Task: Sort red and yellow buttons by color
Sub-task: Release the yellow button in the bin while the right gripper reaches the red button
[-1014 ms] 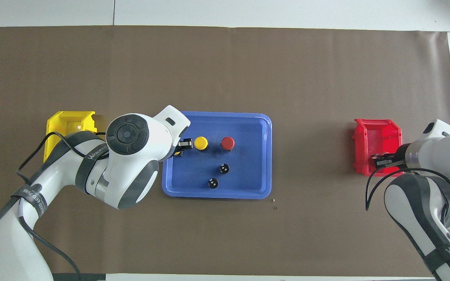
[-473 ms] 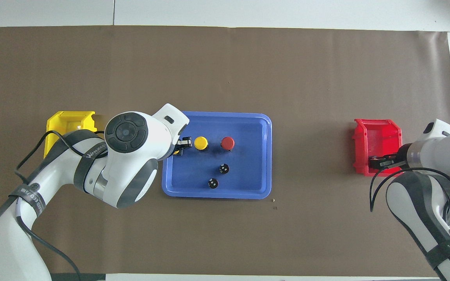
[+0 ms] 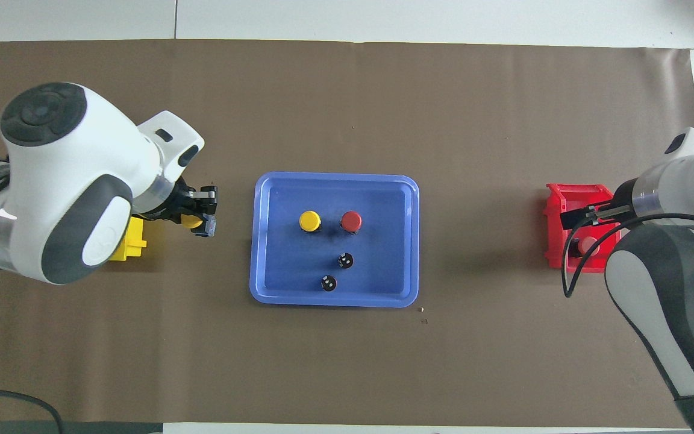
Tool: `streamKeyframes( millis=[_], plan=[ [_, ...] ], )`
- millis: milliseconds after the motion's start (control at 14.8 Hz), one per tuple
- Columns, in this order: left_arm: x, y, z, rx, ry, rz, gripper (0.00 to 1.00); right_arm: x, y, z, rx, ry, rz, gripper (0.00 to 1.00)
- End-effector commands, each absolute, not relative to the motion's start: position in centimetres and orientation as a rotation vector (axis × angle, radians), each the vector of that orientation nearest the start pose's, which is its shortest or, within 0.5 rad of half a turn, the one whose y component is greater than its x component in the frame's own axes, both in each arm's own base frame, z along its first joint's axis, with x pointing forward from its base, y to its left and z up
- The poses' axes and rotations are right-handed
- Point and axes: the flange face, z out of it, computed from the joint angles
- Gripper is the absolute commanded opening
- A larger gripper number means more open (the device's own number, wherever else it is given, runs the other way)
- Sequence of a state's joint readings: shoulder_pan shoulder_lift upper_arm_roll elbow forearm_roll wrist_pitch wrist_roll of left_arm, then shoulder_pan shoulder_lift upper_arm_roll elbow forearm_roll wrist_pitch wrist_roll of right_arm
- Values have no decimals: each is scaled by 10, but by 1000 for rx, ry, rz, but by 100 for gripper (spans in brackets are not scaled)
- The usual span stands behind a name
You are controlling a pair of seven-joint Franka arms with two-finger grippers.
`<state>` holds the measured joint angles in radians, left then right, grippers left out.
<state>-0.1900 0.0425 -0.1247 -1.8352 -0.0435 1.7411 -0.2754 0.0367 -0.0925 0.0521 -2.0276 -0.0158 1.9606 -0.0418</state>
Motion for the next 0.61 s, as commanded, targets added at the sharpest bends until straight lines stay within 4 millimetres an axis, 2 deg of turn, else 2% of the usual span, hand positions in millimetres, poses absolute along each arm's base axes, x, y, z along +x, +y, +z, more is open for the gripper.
streamKeyframes(
  millis=[0,135,203,338,406,541],
  plan=[
    [530,-105,510,-3180,126,280,2,555,150,502,-3088,-58,-56,100],
    [531,-69,500,-3186,92,275,2,567,237,503,-3076,79,-70,100],
    [528,-61,493,-3190,70,214,2,575,276,498,-3065,123,-79,100],
    [525,-32,474,-3198,65,128,2,584,326,476,-3067,163,-82,100],
    [525,-20,468,-3199,88,129,2,580,357,455,-3103,145,-81,100],
    [525,-3,452,-3202,79,119,2,577,377,432,-3107,164,-159,100]
  ],
)
